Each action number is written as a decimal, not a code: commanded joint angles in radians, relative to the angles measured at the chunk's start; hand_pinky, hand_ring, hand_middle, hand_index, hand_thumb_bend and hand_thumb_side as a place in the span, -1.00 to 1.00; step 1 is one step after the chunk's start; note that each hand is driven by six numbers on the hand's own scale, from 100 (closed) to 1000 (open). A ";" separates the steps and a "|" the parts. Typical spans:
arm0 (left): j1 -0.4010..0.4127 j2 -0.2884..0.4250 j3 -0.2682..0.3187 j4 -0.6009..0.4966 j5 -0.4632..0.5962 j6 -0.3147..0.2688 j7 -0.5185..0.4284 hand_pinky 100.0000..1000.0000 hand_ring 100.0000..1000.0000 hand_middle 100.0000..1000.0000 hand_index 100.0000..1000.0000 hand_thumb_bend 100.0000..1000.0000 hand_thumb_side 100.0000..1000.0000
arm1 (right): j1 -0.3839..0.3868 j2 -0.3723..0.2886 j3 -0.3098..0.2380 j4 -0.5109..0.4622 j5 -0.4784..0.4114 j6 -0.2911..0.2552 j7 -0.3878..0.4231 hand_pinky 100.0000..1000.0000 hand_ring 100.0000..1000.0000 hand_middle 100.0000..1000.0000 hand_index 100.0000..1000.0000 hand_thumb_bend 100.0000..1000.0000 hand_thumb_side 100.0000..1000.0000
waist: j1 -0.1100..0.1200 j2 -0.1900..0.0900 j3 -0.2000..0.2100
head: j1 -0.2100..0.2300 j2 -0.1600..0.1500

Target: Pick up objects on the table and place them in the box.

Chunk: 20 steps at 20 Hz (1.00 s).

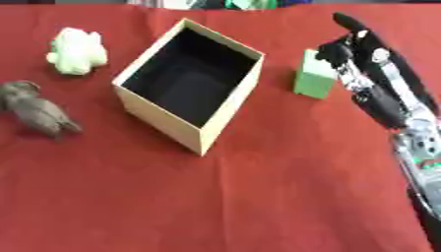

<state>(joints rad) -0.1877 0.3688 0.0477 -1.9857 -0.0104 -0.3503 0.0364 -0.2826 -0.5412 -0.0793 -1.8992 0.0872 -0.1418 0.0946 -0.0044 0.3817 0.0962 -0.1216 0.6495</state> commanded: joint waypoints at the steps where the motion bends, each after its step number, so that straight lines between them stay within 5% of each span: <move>1: -0.005 0.012 0.012 -0.014 -0.005 0.005 0.001 0.16 0.14 0.08 0.44 -1.00 0.52 | -0.013 -0.017 -0.011 -0.015 0.003 0.000 -0.001 0.52 0.57 0.15 1.00 -1.00 0.67 | -0.001 -0.021 -0.001 | 0.000 -0.007; 9: -0.002 0.015 0.010 -0.014 -0.005 0.008 0.000 0.16 0.14 0.08 0.44 -1.00 0.52 | -0.061 -0.118 -0.005 -0.001 0.173 0.056 -0.012 0.56 0.59 0.24 0.91 -1.00 0.69 | -0.006 -0.026 -0.002 | -0.002 -0.001; 16: 0.000 0.016 0.005 -0.014 -0.002 0.011 -0.007 0.16 0.14 0.08 0.43 -1.00 0.52 | -0.136 -0.225 0.030 0.026 0.358 0.191 0.084 0.62 0.65 0.37 0.88 -1.00 0.67 | -0.010 -0.031 0.001 | -0.007 0.002; 20: 0.001 0.016 0.003 -0.014 0.001 0.012 -0.010 0.16 0.14 0.08 0.43 -1.00 0.52 | -0.169 -0.251 0.043 0.032 0.421 0.236 0.186 0.65 0.68 0.42 0.88 -1.00 0.25 | -0.010 -0.033 0.005 | -0.010 0.000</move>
<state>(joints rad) -0.1849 0.3688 0.0470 -1.9857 -0.0100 -0.3388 0.0284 -0.4383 -0.7491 -0.0323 -1.8630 0.4841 0.0829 0.2542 -0.0142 0.3719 0.1001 -0.1277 0.6500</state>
